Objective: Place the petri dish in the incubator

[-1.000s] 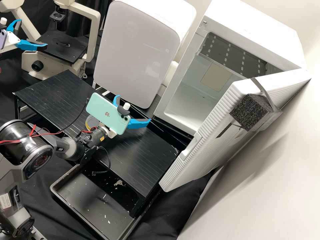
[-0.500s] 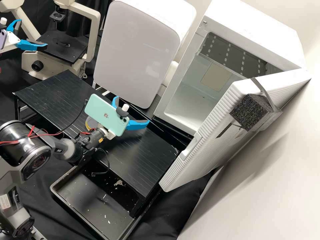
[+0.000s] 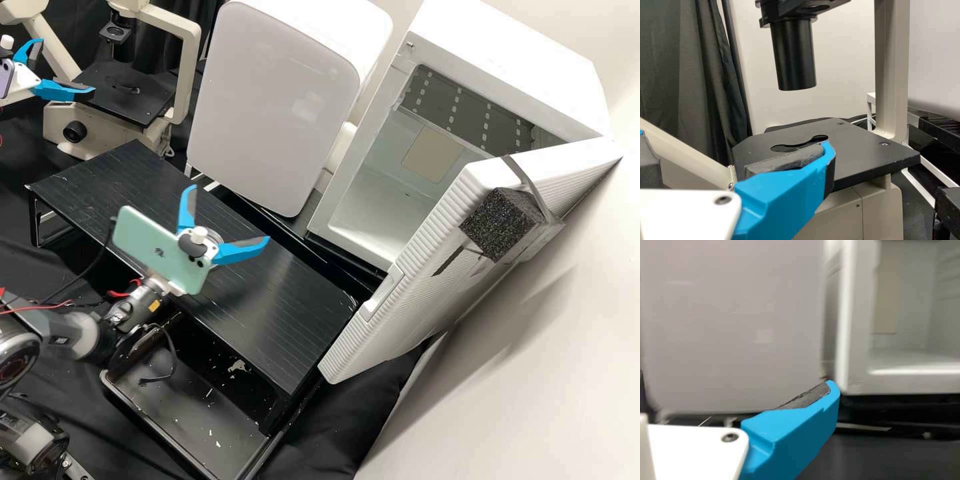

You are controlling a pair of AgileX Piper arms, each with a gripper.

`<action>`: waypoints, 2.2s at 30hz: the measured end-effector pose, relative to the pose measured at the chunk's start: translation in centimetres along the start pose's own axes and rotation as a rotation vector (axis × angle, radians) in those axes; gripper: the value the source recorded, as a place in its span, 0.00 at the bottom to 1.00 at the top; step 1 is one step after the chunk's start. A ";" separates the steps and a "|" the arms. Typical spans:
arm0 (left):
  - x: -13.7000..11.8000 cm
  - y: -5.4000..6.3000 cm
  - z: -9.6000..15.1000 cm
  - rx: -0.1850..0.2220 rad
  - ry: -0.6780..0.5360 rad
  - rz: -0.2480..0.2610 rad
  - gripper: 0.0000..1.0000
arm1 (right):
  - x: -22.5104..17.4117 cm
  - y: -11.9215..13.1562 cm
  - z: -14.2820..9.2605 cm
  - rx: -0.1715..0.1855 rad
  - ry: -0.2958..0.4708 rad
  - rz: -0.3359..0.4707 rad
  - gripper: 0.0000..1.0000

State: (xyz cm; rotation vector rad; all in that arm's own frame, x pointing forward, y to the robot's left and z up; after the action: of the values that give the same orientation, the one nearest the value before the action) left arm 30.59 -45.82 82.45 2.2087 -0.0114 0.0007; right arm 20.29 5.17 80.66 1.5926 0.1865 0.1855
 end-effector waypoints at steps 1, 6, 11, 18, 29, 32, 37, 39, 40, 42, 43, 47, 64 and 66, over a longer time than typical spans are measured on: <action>0.0 0.0 0.0 0.000 0.000 0.000 1.00 | -0.3 -0.4 0.0 -0.006 0.001 -0.020 1.00; 0.0 0.0 0.0 0.000 0.000 0.000 1.00 | -1.8 -2.0 0.1 -0.014 -0.008 -0.100 1.00; 0.0 0.0 0.0 0.000 0.000 0.000 1.00 | -2.5 -2.3 0.5 -0.025 -0.034 -0.122 1.00; 0.0 0.0 0.0 0.000 0.000 0.000 1.00 | -2.6 -2.1 0.6 -0.026 -0.037 -0.109 1.00; 0.0 0.0 0.0 0.000 0.000 0.000 1.00 | -3.0 -1.3 0.4 -0.033 -0.033 -0.061 1.00; 0.0 0.0 0.0 0.000 0.000 0.000 1.00 | -3.0 -1.2 0.5 -0.055 -0.036 -0.057 1.00; 0.0 0.0 0.0 0.000 0.000 0.000 1.00 | -2.8 -1.9 1.2 -0.061 -0.071 -0.093 1.00; 0.0 0.0 0.0 0.000 0.000 0.000 1.00 | -2.7 -2.1 1.5 -0.065 -0.090 -0.105 1.00; 0.0 0.0 0.0 0.000 0.000 0.000 1.00 | -2.5 -2.1 1.7 -0.071 -0.099 -0.108 1.00; 0.0 0.0 0.0 0.000 0.000 0.000 1.00 | -2.4 -2.2 2.1 -0.070 -0.119 -0.114 1.00; 0.0 0.0 0.0 0.000 0.000 0.000 1.00 | -2.3 -2.2 2.2 -0.070 -0.125 -0.115 1.00; 0.0 0.0 0.0 0.000 0.000 0.000 1.00 | -1.8 -2.0 2.8 -0.071 -0.146 -0.101 1.00; 0.0 0.0 0.0 0.000 0.000 0.000 1.00 | -0.9 -1.8 3.4 -0.056 -0.155 -0.090 0.00; 0.0 0.0 0.0 0.000 0.000 0.000 1.00 | -0.8 -1.8 3.5 -0.057 -0.156 -0.091 0.00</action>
State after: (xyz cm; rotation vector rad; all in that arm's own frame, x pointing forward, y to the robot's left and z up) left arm 30.59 -45.82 82.45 2.2087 -0.0114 0.0007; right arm 20.29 1.66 78.78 1.5314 0.1313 -0.0041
